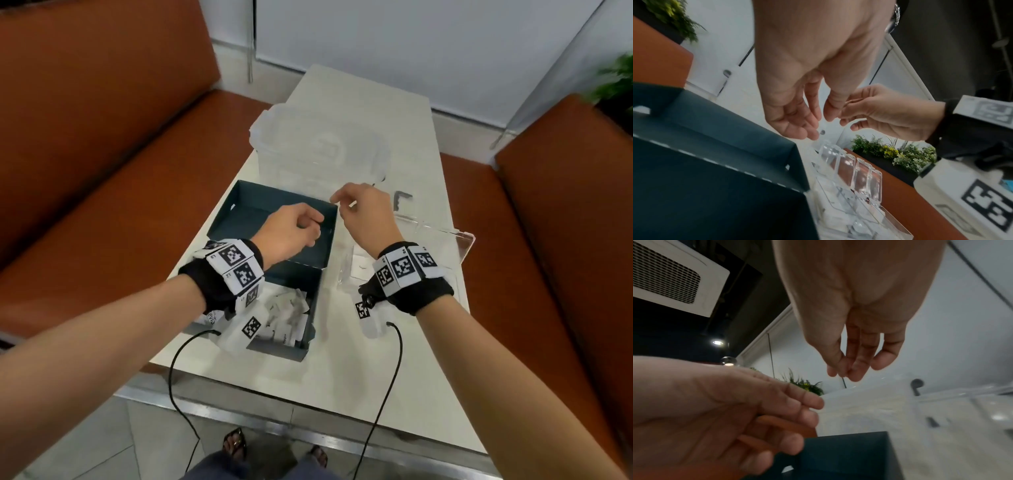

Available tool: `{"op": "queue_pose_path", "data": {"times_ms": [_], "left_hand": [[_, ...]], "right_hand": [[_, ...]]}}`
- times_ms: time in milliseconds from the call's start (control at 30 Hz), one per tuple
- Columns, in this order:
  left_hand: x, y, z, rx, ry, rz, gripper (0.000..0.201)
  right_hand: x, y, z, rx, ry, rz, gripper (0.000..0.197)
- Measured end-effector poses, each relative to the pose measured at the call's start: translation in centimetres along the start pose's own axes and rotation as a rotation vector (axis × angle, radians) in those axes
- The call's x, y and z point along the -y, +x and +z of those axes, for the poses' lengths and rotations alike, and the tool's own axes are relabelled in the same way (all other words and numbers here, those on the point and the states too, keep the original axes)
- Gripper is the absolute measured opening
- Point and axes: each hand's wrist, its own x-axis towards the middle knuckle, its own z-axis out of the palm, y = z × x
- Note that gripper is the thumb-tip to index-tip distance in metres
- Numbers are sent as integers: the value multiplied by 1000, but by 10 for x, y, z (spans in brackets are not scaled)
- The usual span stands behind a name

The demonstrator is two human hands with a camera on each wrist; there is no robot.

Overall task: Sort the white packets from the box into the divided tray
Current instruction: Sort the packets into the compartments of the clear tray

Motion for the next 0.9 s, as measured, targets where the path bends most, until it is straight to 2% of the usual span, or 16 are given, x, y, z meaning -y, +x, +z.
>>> {"op": "queue_pose_path", "data": {"times_ms": [100,200,300,400,467,567,633,733,833,900], "left_hand": [[16,-3,-29,-45,113,-3,20],[41,-10,-59,-85,297,-46,23],[68,-23,-81,-87,538,-137,42],[87,-35,-94,-57,674,-296,59],[95,-40,-101,-12,662,-366,55],[103,-47,-109,56,511,-417,44],[104,-50,-110,56,473,-416,38],[103,-51,-110,56,473,-407,35],[103,-53,-111,55,377,-441,38],[105,-55,-114,62,305,-456,39]], "right_hand": [[33,1,24,217,40,-38,25],[58,-3,50,416,-16,-99,21],[71,-10,74,623,-136,-154,19],[77,-20,96,795,-310,-154,30],[79,-25,107,847,-390,-159,39],[84,-28,119,854,-453,-218,58],[89,-27,128,878,-484,-272,75],[98,-26,142,927,-479,-266,97],[99,-30,152,949,-523,-275,98],[98,-28,154,999,-568,-304,83]]}}
